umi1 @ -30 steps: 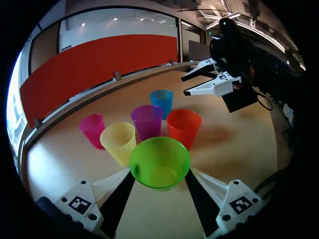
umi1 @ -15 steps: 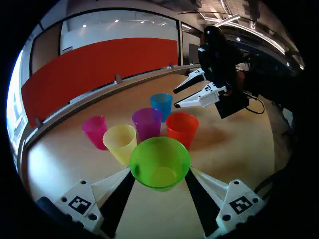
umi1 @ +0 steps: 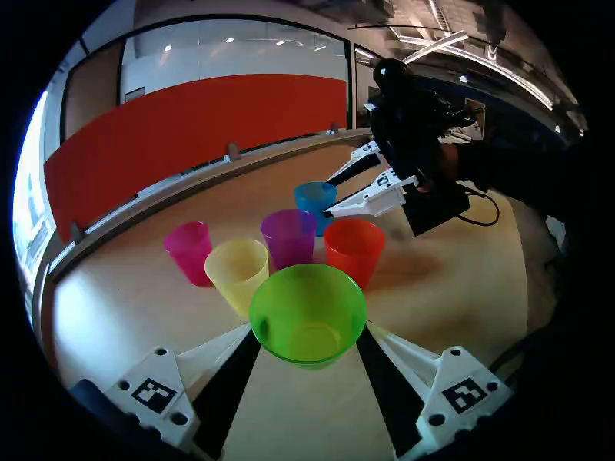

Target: Pour water

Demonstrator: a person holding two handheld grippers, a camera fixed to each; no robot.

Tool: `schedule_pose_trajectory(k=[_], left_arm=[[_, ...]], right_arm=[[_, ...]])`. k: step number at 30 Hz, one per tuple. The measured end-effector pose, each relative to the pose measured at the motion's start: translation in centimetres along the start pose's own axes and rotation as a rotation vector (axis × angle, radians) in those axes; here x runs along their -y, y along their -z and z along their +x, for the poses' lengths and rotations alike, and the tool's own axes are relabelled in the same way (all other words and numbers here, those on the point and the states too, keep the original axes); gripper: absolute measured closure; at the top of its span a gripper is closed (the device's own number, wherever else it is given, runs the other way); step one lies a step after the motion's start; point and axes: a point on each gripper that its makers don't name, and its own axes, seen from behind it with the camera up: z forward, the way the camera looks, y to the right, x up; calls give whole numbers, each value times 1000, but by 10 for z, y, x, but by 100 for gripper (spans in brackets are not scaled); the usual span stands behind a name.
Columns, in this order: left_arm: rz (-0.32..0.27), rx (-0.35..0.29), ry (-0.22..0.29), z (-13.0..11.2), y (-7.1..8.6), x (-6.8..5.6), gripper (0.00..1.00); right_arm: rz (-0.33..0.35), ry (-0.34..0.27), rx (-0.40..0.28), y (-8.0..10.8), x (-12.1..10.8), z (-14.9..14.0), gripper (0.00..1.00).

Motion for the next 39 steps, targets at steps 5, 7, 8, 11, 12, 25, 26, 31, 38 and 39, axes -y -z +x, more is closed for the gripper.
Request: schedule_pose_trajectory(k=[5, 7, 8, 11, 12, 25, 26, 31, 38, 39], left_arm=[[0, -1, -1, 1, 3, 0, 16], [1, -3, -2, 2, 4, 0, 17], [1, -4, -2, 3, 5, 0, 17], [-1, -6, -1, 4, 6, -1, 17], [-1, -7, 0, 4, 6, -1, 17], [8, -23, 26, 5, 8, 5, 17], [10, -23, 30, 5, 8, 6, 17], [18, -28, 36, 5, 8, 9, 17], [24, -36, 33, 9, 9, 10, 17], [25, -39, 33, 10, 9, 10, 17]], right_arm=[[8, -1, 1, -7, 1, 3, 0], [9, 1, -1, -9, 2, 4, 0], [10, 1, -3, -10, 2, 5, 0], [11, 3, -8, -12, 3, 6, 0], [11, 3, -9, -13, 3, 7, 1], [7, -23, -32, -14, 3, 10, 8], [7, -25, -35, -14, 3, 10, 8], [10, -47, -53, -12, 4, 12, 8], [9, -57, -101, -5, 4, 24, 8], [7, -55, -111, -3, 4, 27, 8]])
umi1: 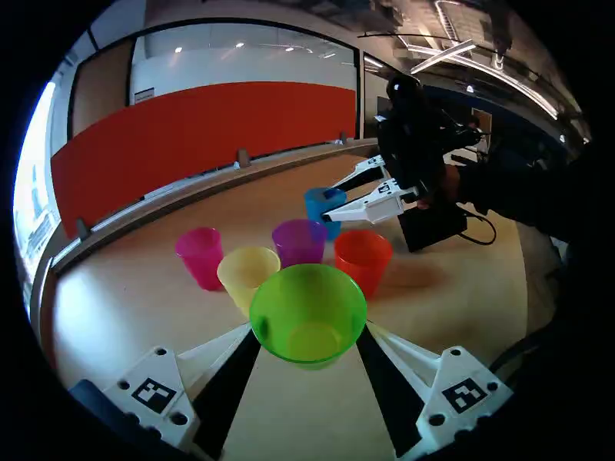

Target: Pour water

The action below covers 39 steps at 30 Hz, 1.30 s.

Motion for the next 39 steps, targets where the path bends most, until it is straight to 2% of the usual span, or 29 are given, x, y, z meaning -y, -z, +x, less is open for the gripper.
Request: schedule_pose_trajectory(k=[6, 12, 21, 30, 39], left_arm=[[4, -22, 6, 8, 0, 0, 17], [13, -52, -1, 18, 4, 0, 16], [21, -99, 2, 34, 13, -3, 17], [36, -138, -14, 49, 24, -7, 17], [45, -178, -20, 63, 36, -12, 17]], right_arm=[[-21, 13, -82, 15, 1, 26, 8], [-31, -5, -146, 32, 5, 44, 8], [-54, -2, -217, 56, 14, 65, 8], [-75, -23, -319, 87, 22, 91, 8], [-106, -40, -387, 112, 24, 105, 9]])
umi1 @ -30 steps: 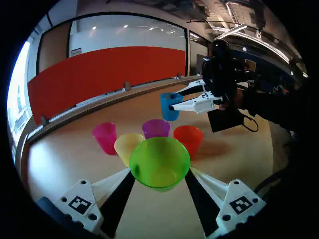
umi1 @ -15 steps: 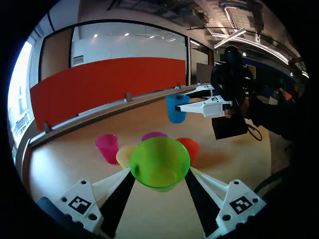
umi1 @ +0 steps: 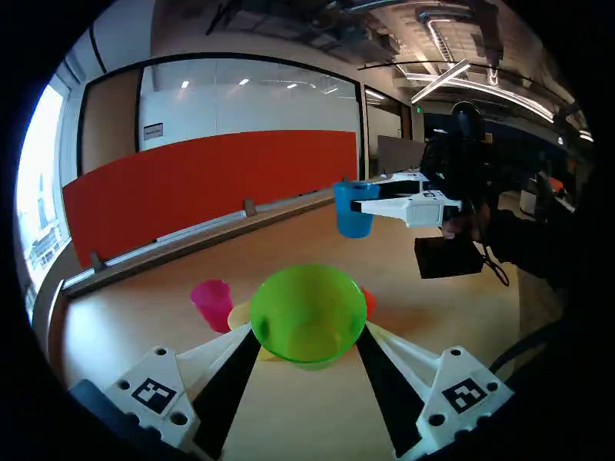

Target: Pour water

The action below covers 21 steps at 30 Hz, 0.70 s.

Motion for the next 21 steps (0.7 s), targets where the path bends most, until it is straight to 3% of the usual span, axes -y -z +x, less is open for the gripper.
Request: schedule_pose_trajectory(k=[8, 21], left_arm=[[8, -39, -12, 13, 7, -4, 17], [9, -111, 16, 30, 14, -10, 16]], right_arm=[[-11, 5, -23, 15, 4, 9, 9], [-24, 11, -35, 33, 8, 18, 9]])
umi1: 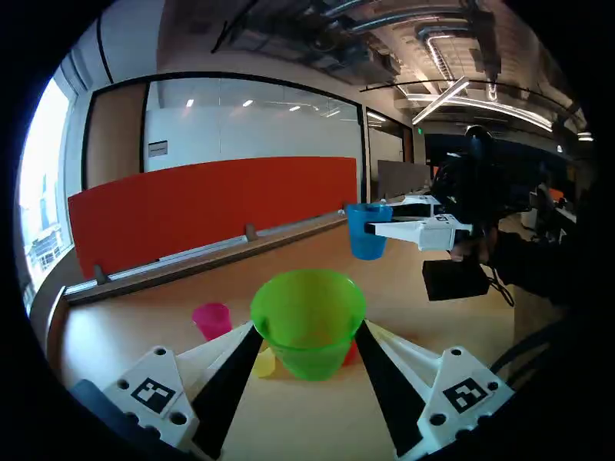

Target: Pour water

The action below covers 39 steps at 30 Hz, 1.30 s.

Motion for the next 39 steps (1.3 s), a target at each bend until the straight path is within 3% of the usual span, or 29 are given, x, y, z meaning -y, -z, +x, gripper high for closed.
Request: schedule_pose_trajectory(k=[18, 30, 39], left_arm=[[-13, -80, 36, 22, 10, -12, 16], [-35, -48, -4, 12, 9, -27, 16], [-58, -42, 0, 7, 8, -36, 16]], right_arm=[[7, 13, -21, 23, 18, 12, 9], [59, 36, -20, 31, 47, 18, 8], [111, 89, -13, 32, 68, 20, 8]])
